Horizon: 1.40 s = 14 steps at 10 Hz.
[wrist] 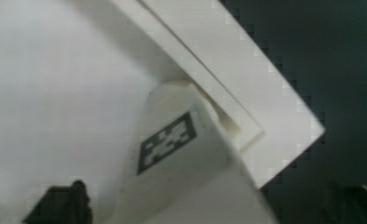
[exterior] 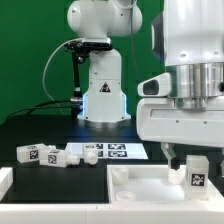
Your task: Assemble one leg
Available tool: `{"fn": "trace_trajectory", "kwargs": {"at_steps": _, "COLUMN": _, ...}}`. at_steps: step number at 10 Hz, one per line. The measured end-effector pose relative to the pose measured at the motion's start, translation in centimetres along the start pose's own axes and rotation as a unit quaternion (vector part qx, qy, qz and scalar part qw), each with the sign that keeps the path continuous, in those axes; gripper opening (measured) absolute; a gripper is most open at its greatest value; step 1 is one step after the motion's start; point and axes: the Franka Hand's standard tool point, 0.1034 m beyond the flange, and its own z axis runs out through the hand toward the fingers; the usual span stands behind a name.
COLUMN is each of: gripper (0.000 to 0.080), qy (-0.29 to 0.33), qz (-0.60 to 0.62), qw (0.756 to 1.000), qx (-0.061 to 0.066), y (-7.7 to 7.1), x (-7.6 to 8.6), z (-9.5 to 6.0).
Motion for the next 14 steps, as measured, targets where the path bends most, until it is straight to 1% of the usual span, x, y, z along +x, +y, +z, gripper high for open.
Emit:
{"fn": "trace_trajectory", "kwargs": {"at_steps": 1, "gripper": 0.0649, "qy": 0.000, "qz": 0.020, "qw": 1.000, "qx": 0.000, "y": 0.1, "x": 0.0, "z": 0.0}}
{"fn": "trace_trajectory", "kwargs": {"at_steps": 3, "gripper": 0.0381, "qy": 0.001, "qz": 0.028, "qw": 1.000, "qx": -0.001, "y": 0.2, "x": 0.1, "z": 0.0}}
{"fn": "trace_trajectory", "kwargs": {"at_steps": 4, "gripper": 0.0333, "qy": 0.004, "qz": 0.055, "qw": 0.998, "qx": -0.005, "y": 0.6, "x": 0.4, "z": 0.0}}
{"fn": "trace_trajectory", "kwargs": {"at_steps": 6, "gripper": 0.0333, "qy": 0.011, "qz": 0.089, "qw": 0.996, "qx": -0.013, "y": 1.2, "x": 1.0, "z": 0.0}}
{"fn": "trace_trajectory", "kwargs": {"at_steps": 13, "gripper": 0.0333, "qy": 0.012, "qz": 0.088, "qw": 0.996, "qx": -0.015, "y": 1.6, "x": 1.2, "z": 0.0}}
{"fn": "trace_trajectory", "kwargs": {"at_steps": 14, "gripper": 0.0416, "qy": 0.012, "qz": 0.086, "qw": 0.996, "qx": -0.013, "y": 1.3, "x": 1.2, "z": -0.3}}
